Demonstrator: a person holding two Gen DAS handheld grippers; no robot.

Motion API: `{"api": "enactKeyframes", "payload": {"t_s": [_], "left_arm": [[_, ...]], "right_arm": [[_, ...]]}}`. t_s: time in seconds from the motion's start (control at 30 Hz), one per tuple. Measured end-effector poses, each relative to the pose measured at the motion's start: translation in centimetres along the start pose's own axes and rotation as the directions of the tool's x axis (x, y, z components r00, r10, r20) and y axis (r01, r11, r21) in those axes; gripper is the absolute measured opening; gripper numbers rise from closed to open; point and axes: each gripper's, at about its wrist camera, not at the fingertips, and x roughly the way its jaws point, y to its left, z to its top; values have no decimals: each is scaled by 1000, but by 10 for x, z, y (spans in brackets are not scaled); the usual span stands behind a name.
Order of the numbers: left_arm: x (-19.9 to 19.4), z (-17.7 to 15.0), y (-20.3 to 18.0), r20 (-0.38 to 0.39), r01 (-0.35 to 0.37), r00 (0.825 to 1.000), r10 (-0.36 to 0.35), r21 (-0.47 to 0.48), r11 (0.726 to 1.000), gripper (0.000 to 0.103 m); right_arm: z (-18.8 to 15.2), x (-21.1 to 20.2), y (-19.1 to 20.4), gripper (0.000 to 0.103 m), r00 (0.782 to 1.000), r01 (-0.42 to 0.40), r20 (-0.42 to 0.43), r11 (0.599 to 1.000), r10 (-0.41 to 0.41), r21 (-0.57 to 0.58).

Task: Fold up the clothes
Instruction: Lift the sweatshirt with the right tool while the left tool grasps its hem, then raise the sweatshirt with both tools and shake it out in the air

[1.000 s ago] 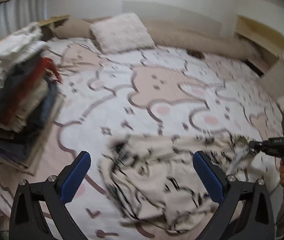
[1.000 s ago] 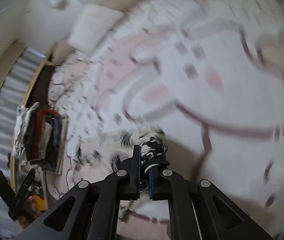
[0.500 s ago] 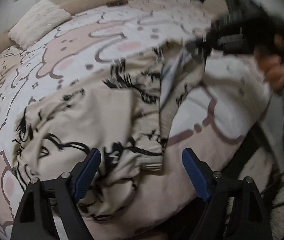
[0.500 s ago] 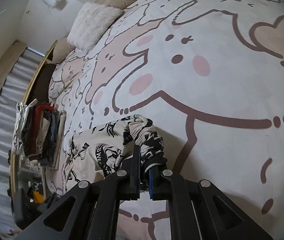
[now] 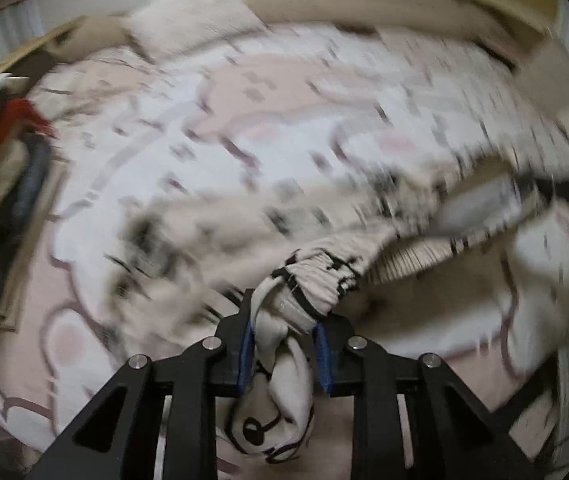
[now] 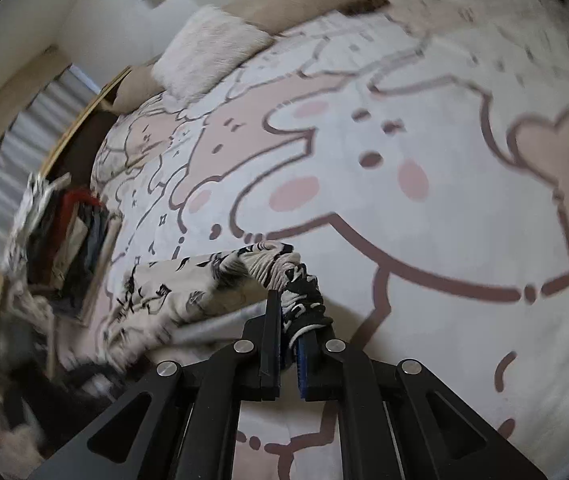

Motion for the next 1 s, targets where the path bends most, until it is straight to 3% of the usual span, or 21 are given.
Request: {"api": "enactKeyframes", "payload": {"t_s": [0.13,0.23,0.27,0.3,0.4,0.5,0.53,0.57,0.6,0.63,0.7,0.77,0.8,0.83,0.9,1.0], "left_arm": [[-44,32,34,161,-21,987,30,-58,998,18],[-82,81,53,306,-57,950,67,-40,998,13],[-99,102,59,364,-66,928,76,-39,997,13],[-122,124,64,434,-85,896,98,-49,995,13],[-191,183,81,618,-133,769,163,-94,987,9],[-242,214,96,704,-126,687,178,-126,984,9],[-252,216,98,715,-117,680,163,-115,987,9],[-261,217,99,722,-107,677,145,-99,989,9],[-262,214,98,718,-98,686,120,-73,993,9],[-258,209,95,706,-85,702,91,-44,995,9],[-236,191,84,653,-20,757,0,23,1000,14],[-210,174,67,592,82,798,-111,76,994,41],[-197,164,56,559,136,812,-169,100,986,63],[-183,152,41,528,193,818,-230,124,973,68],[-158,136,12,470,285,821,-324,156,946,68],[-132,106,-36,370,433,803,-468,179,884,68]], "right_arm": [[9,-19,44,7,997,29,70,991,-20,-133],[39,-45,83,7,983,70,183,968,-25,-240],[58,-56,97,7,974,82,227,960,-20,-268],[78,-68,112,7,962,95,273,951,-11,-295],[135,-115,157,7,904,164,428,926,-3,-339],[167,-169,192,7,845,181,533,914,45,-364],[173,-186,201,7,828,181,558,911,62,-371],[171,-200,207,7,808,200,585,903,68,-381],[168,-214,213,7,787,223,612,893,72,-391],[163,-222,213,7,777,245,625,883,68,-400],[156,-231,208,7,770,280,636,869,51,-408],[156,-234,197,7,775,297,631,866,27,-402],[156,-235,190,7,780,300,626,870,12,-391],[157,-235,183,7,785,303,620,874,-3,-379],[157,-237,168,7,795,300,606,888,-30,-349],[154,-240,145,7,812,270,581,919,-57,-286]]}}
